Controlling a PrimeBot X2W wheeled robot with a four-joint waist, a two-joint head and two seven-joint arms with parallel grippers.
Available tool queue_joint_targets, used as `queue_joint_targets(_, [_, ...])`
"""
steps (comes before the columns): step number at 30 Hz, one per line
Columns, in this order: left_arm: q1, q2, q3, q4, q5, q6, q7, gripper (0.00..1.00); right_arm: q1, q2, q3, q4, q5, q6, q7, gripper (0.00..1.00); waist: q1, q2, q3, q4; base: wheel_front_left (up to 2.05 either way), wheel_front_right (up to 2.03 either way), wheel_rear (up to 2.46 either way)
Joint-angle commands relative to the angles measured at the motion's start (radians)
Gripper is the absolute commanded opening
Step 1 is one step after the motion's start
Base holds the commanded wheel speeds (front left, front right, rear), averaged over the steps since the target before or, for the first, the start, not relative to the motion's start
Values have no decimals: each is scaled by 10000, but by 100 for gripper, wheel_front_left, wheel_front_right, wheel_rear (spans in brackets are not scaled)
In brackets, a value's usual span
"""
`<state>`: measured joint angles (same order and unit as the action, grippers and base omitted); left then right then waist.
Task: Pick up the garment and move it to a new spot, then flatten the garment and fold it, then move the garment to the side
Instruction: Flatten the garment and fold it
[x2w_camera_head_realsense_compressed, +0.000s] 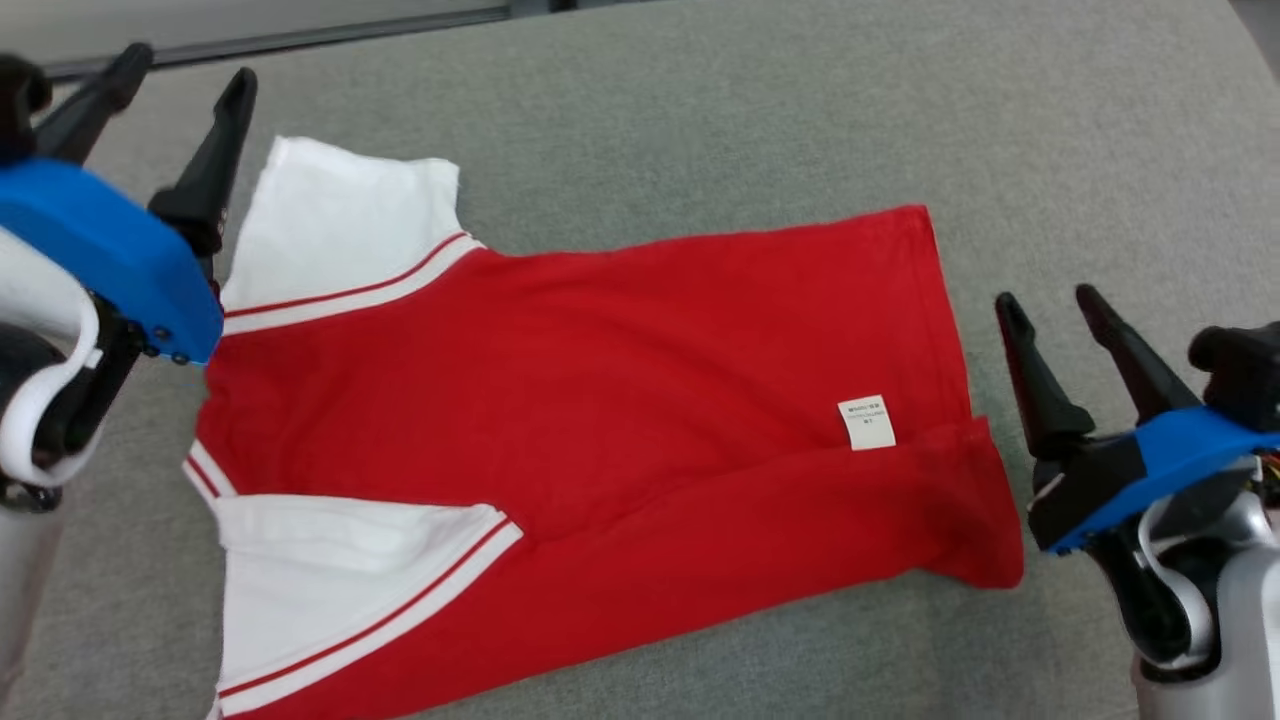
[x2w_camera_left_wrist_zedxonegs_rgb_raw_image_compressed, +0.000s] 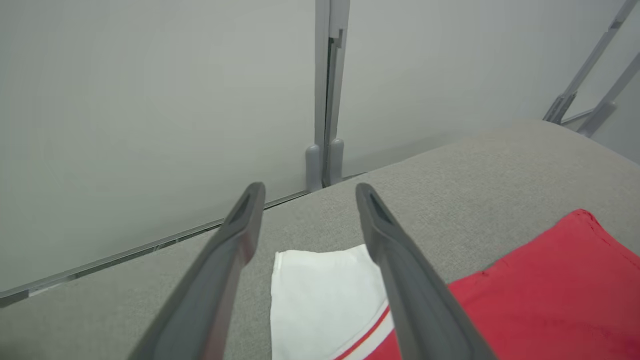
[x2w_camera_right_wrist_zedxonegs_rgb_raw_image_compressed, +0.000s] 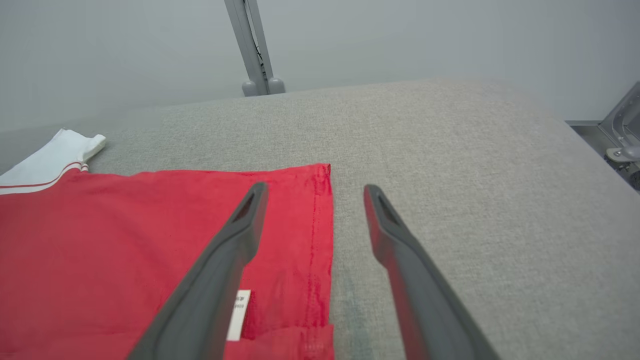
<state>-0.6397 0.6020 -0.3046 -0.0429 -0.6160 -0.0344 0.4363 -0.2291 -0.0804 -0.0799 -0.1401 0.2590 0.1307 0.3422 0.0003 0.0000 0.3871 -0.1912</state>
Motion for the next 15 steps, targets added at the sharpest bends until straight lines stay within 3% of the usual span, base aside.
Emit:
queue_joint_targets(1, [-302,40,-137,310,-51,-130,198,100,-265,-52,105,112,-17,1,-38,100,-3,0,109,-94,0,0,0])
queue_joint_targets(5, [-1579,385,-589,1816,233,-521,1098,100,-1282,-62,925,477,87,-1,-172,100,-3,0,830,-663,0,0,0])
queue_joint_targets(15, [-2554,904,-974,3778,554,-686,1826,100,-2368,-89,1970,1197,441,1,-763,100,-3,0,1888,-1469,0,0,0])
